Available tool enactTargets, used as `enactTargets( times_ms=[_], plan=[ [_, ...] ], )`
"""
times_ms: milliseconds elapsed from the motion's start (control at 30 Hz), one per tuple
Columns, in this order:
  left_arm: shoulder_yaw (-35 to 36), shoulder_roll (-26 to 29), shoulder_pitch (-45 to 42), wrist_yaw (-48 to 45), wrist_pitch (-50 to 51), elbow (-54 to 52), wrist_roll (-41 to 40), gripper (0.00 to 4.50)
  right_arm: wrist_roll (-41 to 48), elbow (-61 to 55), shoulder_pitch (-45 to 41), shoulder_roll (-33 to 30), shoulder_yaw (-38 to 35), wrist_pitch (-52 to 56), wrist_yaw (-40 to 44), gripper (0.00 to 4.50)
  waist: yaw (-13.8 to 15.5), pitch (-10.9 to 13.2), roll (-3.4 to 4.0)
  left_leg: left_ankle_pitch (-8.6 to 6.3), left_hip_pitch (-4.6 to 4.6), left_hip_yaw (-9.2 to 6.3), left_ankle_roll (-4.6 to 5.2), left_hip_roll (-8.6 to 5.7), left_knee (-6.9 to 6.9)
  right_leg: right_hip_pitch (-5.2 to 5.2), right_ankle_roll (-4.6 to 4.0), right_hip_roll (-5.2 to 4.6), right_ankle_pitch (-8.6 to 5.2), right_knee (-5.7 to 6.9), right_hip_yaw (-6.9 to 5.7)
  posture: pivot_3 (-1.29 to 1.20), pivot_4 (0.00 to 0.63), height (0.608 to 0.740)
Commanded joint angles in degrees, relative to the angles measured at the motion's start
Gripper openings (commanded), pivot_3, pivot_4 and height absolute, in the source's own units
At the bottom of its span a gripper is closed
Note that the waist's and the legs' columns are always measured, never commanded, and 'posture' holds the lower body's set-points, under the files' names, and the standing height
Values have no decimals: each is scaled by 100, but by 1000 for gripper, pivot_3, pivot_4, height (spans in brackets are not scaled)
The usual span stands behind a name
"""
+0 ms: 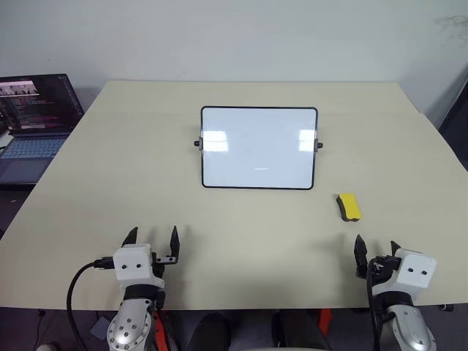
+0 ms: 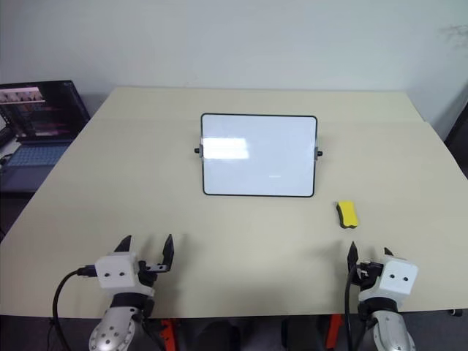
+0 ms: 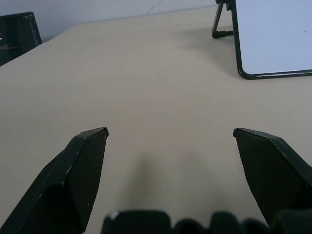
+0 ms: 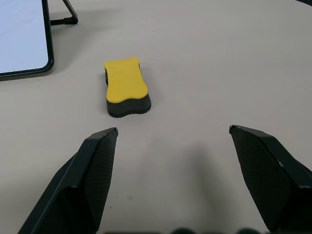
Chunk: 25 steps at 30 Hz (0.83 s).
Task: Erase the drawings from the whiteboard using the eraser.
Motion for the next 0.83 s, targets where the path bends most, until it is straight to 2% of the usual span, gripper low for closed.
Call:
enactTargets(
  times_ms=[33,367,600,700,833],
  plan=[
    [-21,-2,-1,39,2,-336,45,4500,43,-205,-26,-53,-59,-11,-22,3970,0,0,0,0,0,0,0,0,0,0,-1,0,0,0,0,0,150,740],
    [-181,-213,276,284,163,-640,272,4500,249,-126,-52,-299,-348,61,142,3970,0,0,0,0,-2,1,0,-1,0,0,-1,0,1,-1,2,0,150,740],
    [-1011,-524,489,535,313,-894,961,4500,449,-363,223,-582,-712,163,348,3970,5,1,-2,0,-9,1,1,-5,0,4,7,-1,-4,-2,2,0,150,740],
    [-1361,-649,524,600,361,-853,1108,4500,276,-800,706,-419,-541,114,216,3970,6,-1,4,0,-11,-1,0,-2,-3,3,9,1,-9,1,0,0,150,740],
    [-1719,-773,563,744,474,-907,1369,4500,233,-1335,941,-447,-587,360,145,3970,-2,1,6,-1,-10,6,0,-2,-3,3,14,0,-12,1,7,0,150,740]
  ],
)
